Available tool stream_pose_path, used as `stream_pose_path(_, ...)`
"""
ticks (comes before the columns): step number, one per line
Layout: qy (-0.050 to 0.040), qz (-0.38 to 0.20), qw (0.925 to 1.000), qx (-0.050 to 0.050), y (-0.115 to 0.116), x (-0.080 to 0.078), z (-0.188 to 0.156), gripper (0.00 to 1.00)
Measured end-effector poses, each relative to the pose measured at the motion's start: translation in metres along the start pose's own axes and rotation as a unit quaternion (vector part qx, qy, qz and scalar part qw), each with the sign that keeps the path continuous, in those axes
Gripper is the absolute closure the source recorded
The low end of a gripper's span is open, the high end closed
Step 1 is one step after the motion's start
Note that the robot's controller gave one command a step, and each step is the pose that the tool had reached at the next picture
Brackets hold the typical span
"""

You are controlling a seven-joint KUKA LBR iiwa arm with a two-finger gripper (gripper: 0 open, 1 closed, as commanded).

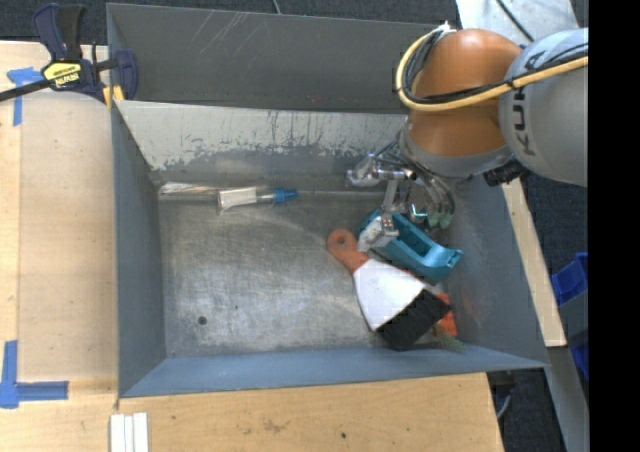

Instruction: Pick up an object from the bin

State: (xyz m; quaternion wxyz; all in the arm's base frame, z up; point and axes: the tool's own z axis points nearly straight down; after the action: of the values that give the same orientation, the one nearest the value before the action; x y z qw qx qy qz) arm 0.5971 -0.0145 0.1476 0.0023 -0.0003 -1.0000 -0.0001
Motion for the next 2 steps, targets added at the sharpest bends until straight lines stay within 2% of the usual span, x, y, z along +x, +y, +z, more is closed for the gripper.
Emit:
stream_pose_path(1,-0.0038,0.0,1.0,0.0,0.0,-0.002,-0.004,0.0)
stream_pose_path(2,-0.007,-0.026,0.9996,0.0,-0.014,-0.001,0.008,0.0)
